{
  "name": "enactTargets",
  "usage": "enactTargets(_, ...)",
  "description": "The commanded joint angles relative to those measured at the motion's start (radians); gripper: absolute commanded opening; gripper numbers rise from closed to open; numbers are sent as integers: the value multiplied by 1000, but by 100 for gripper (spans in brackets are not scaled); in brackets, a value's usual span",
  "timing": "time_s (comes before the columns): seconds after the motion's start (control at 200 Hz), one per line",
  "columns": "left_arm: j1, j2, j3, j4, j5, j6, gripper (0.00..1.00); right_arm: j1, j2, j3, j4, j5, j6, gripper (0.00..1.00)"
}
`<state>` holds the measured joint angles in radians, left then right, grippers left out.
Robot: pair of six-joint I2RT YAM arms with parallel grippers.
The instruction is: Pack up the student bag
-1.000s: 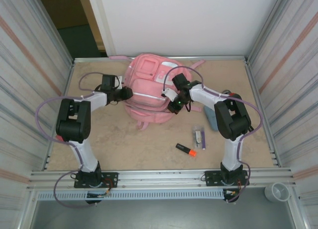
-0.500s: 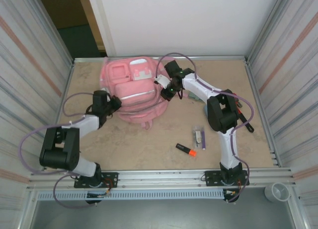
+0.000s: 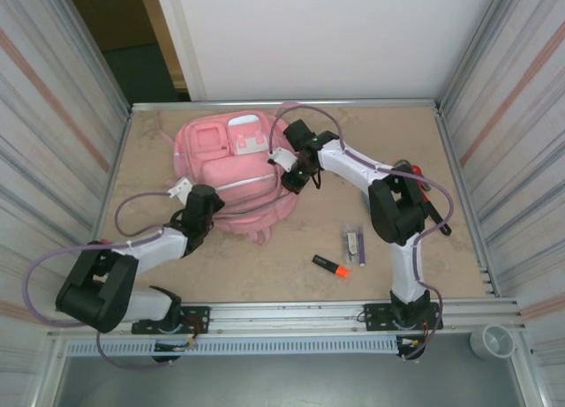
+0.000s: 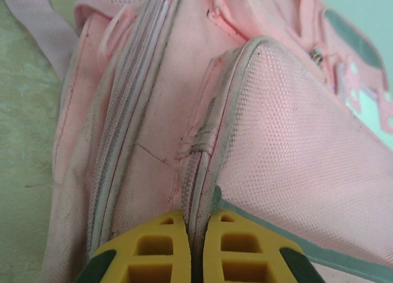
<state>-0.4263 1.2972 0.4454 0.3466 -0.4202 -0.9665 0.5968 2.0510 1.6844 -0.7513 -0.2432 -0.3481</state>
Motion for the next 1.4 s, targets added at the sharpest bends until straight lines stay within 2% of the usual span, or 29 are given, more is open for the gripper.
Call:
enactTargets(0.0,32,-85,27,26,-59,-26,0,-54,-81,74,-49,-67,-14,0)
enactTargets(0.165,136,-143,19,-19,27,-5,0,-132,-27,152,-131,26,-68,0)
enactTargets(0.256,119,-137,42,-40,38,14,0,-110,9,183,-158,8,-72,0)
enactTargets(0.336,82,-121,50,-34,-3,11,0,-52,20,216,-159,-37,-71,0)
enactTargets(0.461,76,-85,57,-1,-21,-11,0,31,-9,200,-183,-72,-61,0)
enactTargets(0.581,81,-82,72,-4,10,18,0,-1,-37,69,-110,-10,-55,0)
enactTargets(0.616,83,-85,78,-16,27,25,0,-32,-27,64,-98,-30,-51,0)
enactTargets(0.727,92,-78,81,-19,92,44,0,-115,2,38,-17,-182,-118,18)
enactTargets(0.787,105,-64,88,-25,132,54,0,-128,9,22,28,-228,-189,22)
enactTargets(0.937,144,-31,87,-29,206,61,0,-141,51,24,85,-312,-282,25)
enactTargets(1.208,158,-10,98,-32,251,74,0,-134,144,59,74,-395,-411,26)
enactTargets(1.398,159,-9,106,-35,264,78,0,-129,216,117,20,-372,-485,26)
